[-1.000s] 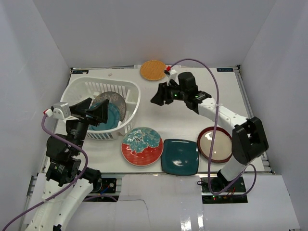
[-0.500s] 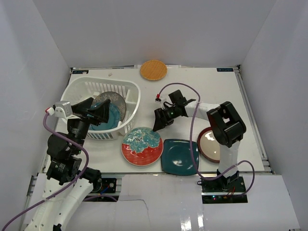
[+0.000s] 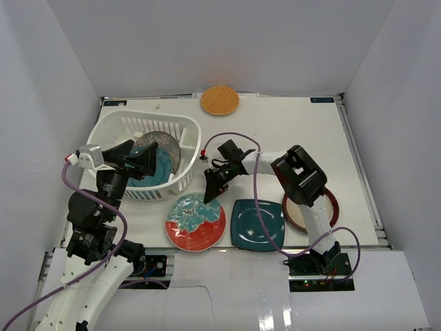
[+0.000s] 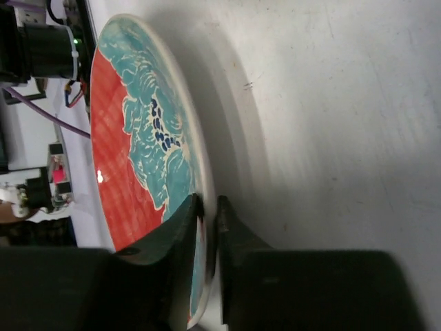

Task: Place the plates into the plastic bin on the countertop

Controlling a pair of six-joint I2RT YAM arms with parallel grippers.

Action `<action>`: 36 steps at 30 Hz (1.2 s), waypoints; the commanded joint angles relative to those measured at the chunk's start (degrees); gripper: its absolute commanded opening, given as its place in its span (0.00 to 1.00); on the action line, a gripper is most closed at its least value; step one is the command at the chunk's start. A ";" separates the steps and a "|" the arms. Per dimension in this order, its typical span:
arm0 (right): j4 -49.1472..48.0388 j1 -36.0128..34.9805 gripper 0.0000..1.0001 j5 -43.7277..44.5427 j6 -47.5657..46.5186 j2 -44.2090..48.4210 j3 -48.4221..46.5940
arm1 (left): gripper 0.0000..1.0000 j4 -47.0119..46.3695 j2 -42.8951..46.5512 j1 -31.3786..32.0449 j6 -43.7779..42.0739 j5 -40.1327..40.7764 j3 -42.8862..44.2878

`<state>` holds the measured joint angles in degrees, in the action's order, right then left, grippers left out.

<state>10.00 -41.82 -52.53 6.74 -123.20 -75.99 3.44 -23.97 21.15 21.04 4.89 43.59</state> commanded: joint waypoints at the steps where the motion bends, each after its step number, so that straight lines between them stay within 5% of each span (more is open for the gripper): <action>1: -3.75 0.07 0.11 -0.20 4.32 -0.20 -4.34 | 0.98 0.34 -0.73 -0.32 0.14 -0.84 -0.09; 6: -8.06 0.60 0.08 -0.02 9.34 2.16 -5.67 | 0.98 0.42 -0.64 -0.23 -0.21 0.12 -0.09; 15: -16.59 0.60 0.08 -2.31 14.25 22.98 12.08 | 0.98 0.60 0.23 -0.40 -0.82 1.88 0.70; 23: -12.55 0.69 0.08 -0.91 14.26 36.96 13.68 | 0.98 2.09 1.20 -0.41 -0.74 2.15 3.69; 28: -16.22 1.04 0.08 2.52 18.91 35.58 0.86 | 0.98 3.41 1.82 -0.49 0.41 0.74 4.83; 36: -17.91 0.95 0.08 15.96 27.08 11.34 -29.72 | 0.98 9.38 0.94 -0.49 2.95 -3.47 8.43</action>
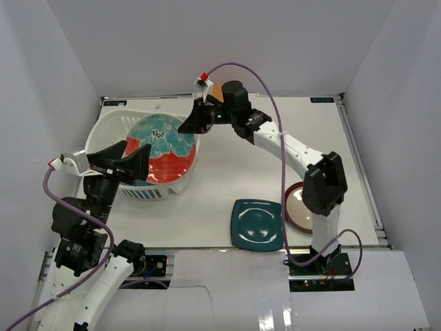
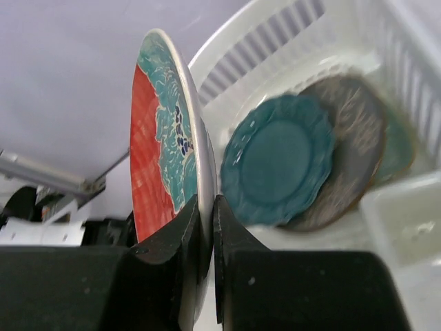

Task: Place the plates into the plastic bin on the countertop

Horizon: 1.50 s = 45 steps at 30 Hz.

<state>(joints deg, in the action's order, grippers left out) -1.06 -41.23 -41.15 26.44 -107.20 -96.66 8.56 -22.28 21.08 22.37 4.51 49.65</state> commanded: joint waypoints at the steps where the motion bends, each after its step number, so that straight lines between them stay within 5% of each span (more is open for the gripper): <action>1: -6.94 0.10 0.08 5.54 7.75 -9.30 -14.55 | 0.98 4.88 -0.92 -0.43 1.88 -3.80 2.64; 6: -0.26 -2.10 0.08 14.77 4.68 -21.37 -29.36 | 0.98 10.23 -2.85 -0.34 3.12 -9.16 4.66; 14: 0.97 -6.22 0.09 24.07 -1.90 -25.52 -31.22 | 0.98 19.64 -5.66 0.19 4.17 -18.65 6.34; 15: 0.97 -6.49 0.14 24.79 -2.44 -25.52 -30.96 | 0.98 20.70 -5.93 0.10 4.52 -19.88 5.99; 19: 0.97 -7.02 0.63 27.42 -3.67 -24.30 -28.33 | 0.98 24.75 -6.37 0.19 5.66 -25.25 3.71; 22: 0.71 -7.02 0.84 28.92 -4.37 -21.49 -25.26 | 0.98 28.35 -7.15 0.10 5.84 -28.15 2.82; 25: 0.71 -6.32 0.92 28.50 -5.17 -18.23 -23.49 | 0.98 29.76 -8.21 0.19 6.37 -31.75 2.12; 31: -0.43 -1.41 0.92 25.42 -3.59 -4.80 -12.61 | 0.94 26.61 -13.74 0.10 8.30 -42.56 -1.47; 36: -6.57 4.05 0.80 23.66 -3.41 16.96 12.78 | 0.89 17.39 -20.06 1.94 12.60 -49.42 -7.54; 45: -7.99 13.36 0.51 20.14 -3.23 45.13 46.81 | 0.89 6.31 -36.32 24.17 16.82 -31.68 -11.67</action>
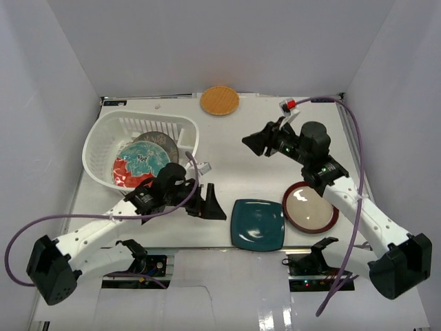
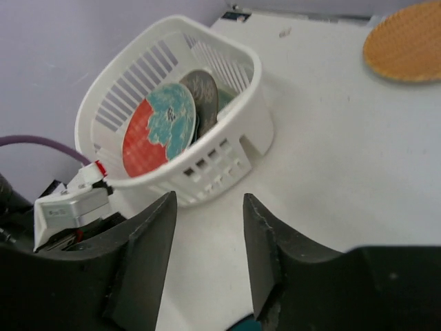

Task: Place the plates into the plastic bin on the countertop

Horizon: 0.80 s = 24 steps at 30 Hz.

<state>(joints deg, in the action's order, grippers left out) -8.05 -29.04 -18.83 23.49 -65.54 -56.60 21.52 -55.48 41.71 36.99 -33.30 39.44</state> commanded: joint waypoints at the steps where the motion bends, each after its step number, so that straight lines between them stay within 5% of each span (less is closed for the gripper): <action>1: -1.09 1.44 0.48 -2.26 0.07 5.23 8.85 | 0.87 -8.32 -6.53 4.68 2.99 6.75 -2.26; 16: -1.17 4.25 0.47 -5.69 1.56 19.57 24.69 | 0.82 -44.96 -21.84 13.39 22.59 10.80 -18.08; 24: -1.35 4.52 0.47 -6.31 2.71 23.09 26.80 | 0.73 -50.96 -29.41 14.71 25.23 14.75 -19.57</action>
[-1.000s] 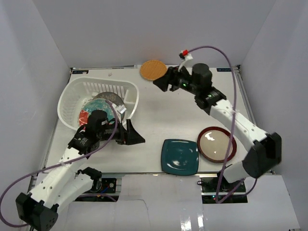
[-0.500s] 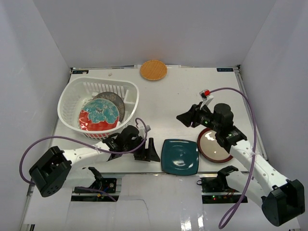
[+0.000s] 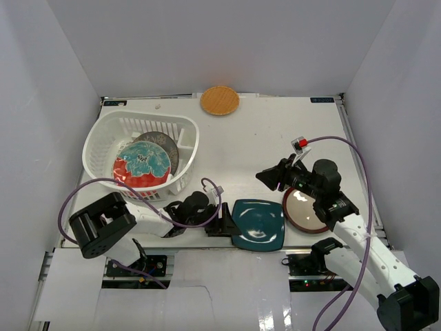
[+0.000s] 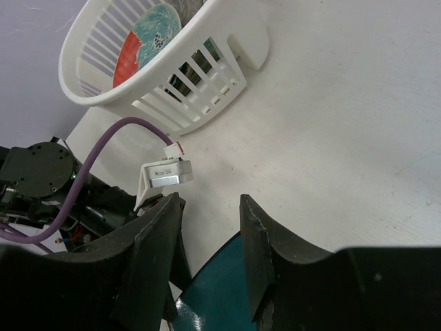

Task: Place the plates into the plastic bin on the countertop

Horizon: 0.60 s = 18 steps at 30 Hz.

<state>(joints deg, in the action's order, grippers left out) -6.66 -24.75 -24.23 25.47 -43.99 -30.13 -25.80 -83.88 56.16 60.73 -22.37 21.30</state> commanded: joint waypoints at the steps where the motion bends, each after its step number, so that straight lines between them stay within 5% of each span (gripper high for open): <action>1: -2.75 0.32 0.47 -1.00 0.72 1.88 0.51 | 0.72 -4.60 -2.33 0.26 1.76 4.43 -1.96; 12: -2.66 0.41 0.48 -0.47 0.72 1.62 0.95 | 0.61 -13.04 -10.34 0.44 2.99 4.53 -3.81; 15: -2.57 0.41 0.48 -0.38 0.72 1.45 0.95 | 0.47 -13.05 -10.78 0.35 2.99 5.05 -3.90; 18: -2.66 0.41 0.48 -0.47 0.89 0.75 1.04 | 0.21 -13.39 -11.40 -0.09 2.99 5.41 -4.25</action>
<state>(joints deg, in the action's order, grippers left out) -7.09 -24.69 -24.38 26.24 -42.89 -29.12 -42.35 -94.28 56.25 65.41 -19.94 18.41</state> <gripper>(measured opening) 0.479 0.248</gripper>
